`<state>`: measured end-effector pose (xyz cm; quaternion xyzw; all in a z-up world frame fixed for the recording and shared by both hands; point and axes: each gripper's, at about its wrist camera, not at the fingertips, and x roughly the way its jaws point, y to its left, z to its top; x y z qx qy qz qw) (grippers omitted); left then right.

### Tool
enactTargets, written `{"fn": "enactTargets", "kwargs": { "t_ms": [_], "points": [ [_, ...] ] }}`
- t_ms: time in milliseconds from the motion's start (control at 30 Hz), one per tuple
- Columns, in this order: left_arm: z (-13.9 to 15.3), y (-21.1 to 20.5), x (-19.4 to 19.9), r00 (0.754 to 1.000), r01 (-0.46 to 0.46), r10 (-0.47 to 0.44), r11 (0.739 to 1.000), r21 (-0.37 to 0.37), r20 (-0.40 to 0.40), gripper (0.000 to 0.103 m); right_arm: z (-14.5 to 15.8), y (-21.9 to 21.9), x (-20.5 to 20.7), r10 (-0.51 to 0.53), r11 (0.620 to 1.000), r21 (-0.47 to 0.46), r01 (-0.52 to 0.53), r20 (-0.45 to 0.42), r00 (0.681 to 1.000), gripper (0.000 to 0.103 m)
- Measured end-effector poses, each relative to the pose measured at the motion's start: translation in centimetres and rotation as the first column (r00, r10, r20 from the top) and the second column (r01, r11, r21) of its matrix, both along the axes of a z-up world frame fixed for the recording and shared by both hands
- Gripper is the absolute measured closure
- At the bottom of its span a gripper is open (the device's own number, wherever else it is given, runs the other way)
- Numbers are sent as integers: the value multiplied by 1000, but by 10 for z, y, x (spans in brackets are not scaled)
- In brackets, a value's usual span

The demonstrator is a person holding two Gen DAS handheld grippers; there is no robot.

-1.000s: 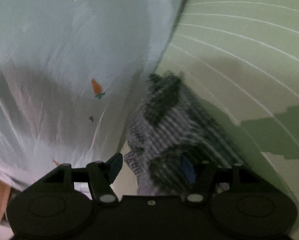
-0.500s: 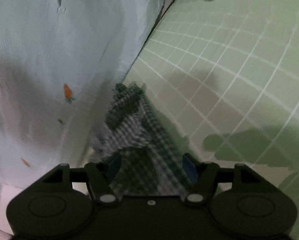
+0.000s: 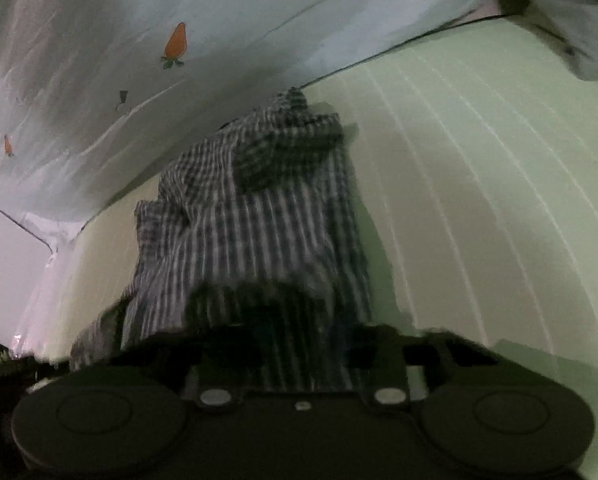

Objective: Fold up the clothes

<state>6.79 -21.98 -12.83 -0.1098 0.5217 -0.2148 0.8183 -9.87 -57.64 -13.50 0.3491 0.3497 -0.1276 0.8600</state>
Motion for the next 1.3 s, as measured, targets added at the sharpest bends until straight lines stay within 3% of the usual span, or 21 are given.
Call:
{"fn": "enactTargets", "kwargs": {
  "t_ms": [233,300,367,433,500,567,600,700,967,1300],
  "points": [
    [-1,1,4,1000,-9,9,1000,1,-3,32,9,-40,19,-114,988,127,93,171,979,80],
    [-3,2,6,1000,-19,19,1000,-7,-11,33,8,-48,14,-166,977,164,137,179,970,80],
    [-4,4,7,1000,-20,19,1000,-20,-14,41,11,-46,14,-199,974,144,177,156,967,77],
    [-5,5,6,1000,-21,20,999,-36,-20,51,13,-41,1,-208,976,96,197,127,970,56],
    [-6,7,7,999,-20,18,998,-62,-35,64,12,-33,-14,-222,974,78,215,104,969,52],
    [-8,7,7,999,-12,8,997,-80,-48,84,9,-23,-28,-215,975,65,210,73,974,50],
    [-9,7,7,999,-7,3,996,-89,-54,86,7,-18,-34,-212,976,58,209,56,976,48],
    [-9,7,5,998,6,-12,995,-98,-60,86,0,-2,-48,-194,980,45,193,20,981,45],
    [-8,37,-13,987,-75,45,979,-192,-156,85,-6,25,-65,-165,985,43,166,-30,986,41],
    [-15,44,-38,975,-63,-1,958,-278,-222,82,-7,33,-62,-148,987,63,150,-31,989,37]
  ]
}}
